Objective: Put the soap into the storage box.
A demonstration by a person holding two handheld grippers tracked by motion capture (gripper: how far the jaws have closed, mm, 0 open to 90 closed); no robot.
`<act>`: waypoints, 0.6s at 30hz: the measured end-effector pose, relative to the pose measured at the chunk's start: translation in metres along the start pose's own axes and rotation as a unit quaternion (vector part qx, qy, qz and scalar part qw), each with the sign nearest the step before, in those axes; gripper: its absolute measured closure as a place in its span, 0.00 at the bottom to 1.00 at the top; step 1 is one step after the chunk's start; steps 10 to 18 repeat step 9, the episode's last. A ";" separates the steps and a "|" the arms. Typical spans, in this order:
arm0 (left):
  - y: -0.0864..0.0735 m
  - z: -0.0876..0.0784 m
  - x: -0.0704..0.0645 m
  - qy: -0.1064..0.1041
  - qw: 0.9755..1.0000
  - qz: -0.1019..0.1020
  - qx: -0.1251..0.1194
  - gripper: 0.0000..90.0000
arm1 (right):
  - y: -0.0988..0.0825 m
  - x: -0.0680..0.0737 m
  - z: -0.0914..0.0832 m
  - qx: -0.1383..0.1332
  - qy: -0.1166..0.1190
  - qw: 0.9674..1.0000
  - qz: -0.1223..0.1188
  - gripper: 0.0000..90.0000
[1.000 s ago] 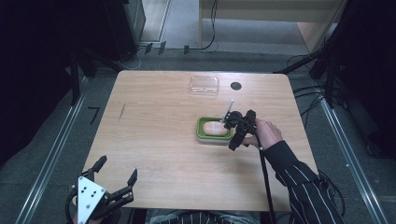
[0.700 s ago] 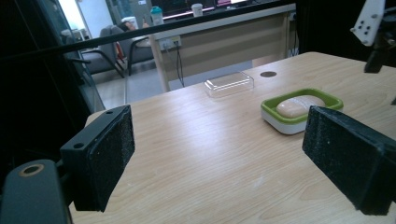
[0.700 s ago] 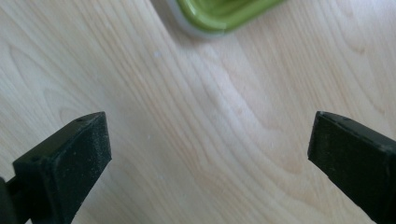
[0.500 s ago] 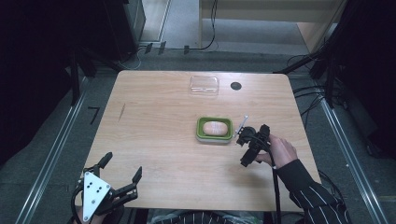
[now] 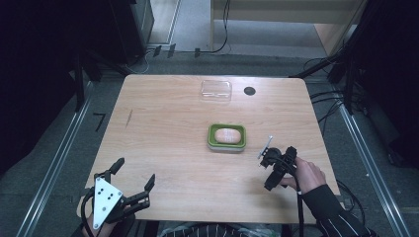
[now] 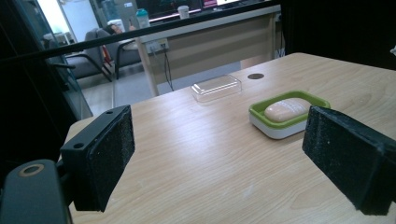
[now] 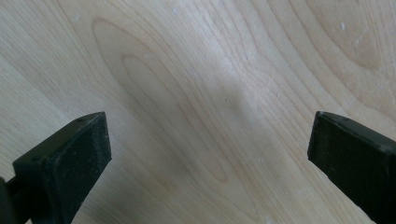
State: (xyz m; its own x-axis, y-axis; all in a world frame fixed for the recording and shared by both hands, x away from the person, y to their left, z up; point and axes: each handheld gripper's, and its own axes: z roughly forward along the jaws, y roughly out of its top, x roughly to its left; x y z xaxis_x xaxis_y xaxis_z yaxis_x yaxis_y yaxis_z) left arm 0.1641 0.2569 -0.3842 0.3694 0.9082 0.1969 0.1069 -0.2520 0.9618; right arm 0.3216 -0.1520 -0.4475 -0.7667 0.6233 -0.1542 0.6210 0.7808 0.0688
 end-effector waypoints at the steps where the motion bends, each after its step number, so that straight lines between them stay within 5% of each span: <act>1: 0.000 0.001 0.000 0.000 1.000 -0.001 0.000 0.11 | -0.003 0.001 0.002 0.000 0.000 1.000 0.000 0.00; 9: 0.001 0.005 -0.001 0.001 1.000 -0.001 0.002 0.11 | -0.008 0.005 0.007 0.000 0.009 1.000 -0.025 0.13; 18: 0.001 0.005 -0.001 0.001 1.000 -0.001 0.002 0.11 | -0.008 0.005 0.007 0.000 0.009 1.000 -0.025 0.13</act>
